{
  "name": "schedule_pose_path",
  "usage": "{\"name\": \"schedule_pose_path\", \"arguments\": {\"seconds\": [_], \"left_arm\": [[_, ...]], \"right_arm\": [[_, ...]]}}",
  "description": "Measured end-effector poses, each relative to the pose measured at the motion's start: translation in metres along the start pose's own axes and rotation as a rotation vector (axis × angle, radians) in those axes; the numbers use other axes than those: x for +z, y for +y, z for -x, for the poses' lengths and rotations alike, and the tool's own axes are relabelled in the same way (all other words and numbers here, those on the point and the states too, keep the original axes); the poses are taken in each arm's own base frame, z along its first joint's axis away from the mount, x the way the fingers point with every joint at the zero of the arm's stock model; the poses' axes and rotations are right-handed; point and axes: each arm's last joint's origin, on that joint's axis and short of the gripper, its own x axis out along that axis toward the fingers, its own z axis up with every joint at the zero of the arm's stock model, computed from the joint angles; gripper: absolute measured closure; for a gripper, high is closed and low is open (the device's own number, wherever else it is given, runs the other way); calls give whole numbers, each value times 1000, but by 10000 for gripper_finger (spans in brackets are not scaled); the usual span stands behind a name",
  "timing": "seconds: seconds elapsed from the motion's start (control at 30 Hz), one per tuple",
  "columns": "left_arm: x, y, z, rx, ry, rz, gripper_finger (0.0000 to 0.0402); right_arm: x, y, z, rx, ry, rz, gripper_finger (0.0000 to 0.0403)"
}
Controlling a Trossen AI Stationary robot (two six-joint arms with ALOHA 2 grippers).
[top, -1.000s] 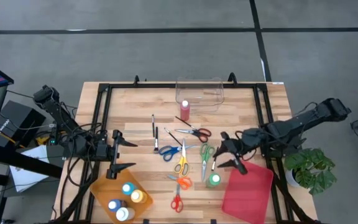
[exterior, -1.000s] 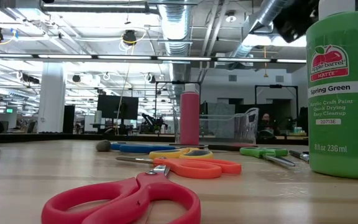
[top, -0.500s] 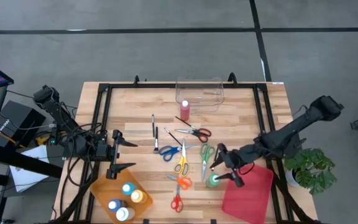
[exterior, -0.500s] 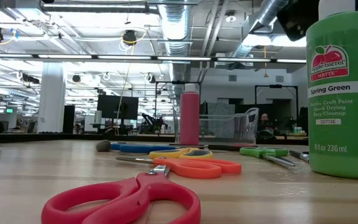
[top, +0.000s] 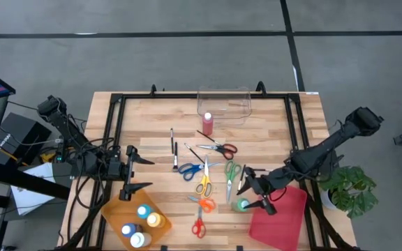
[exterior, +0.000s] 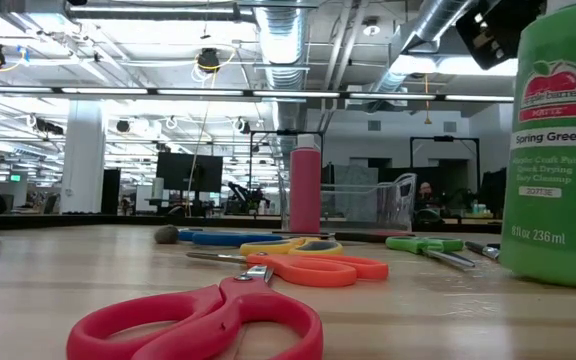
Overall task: Pick & Place Paint Supplies
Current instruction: Put the green paint bottle into the orange bin
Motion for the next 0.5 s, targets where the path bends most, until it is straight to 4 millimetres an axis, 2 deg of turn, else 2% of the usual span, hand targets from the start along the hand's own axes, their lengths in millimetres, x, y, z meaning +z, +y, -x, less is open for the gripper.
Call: {"name": "schedule_pose_path", "arguments": {"seconds": [0.5], "left_arm": [[0, 0, 0, 0, 0, 1, 90]], "right_arm": [[3, -7, -1, -34, -24, -10, 152]]}}
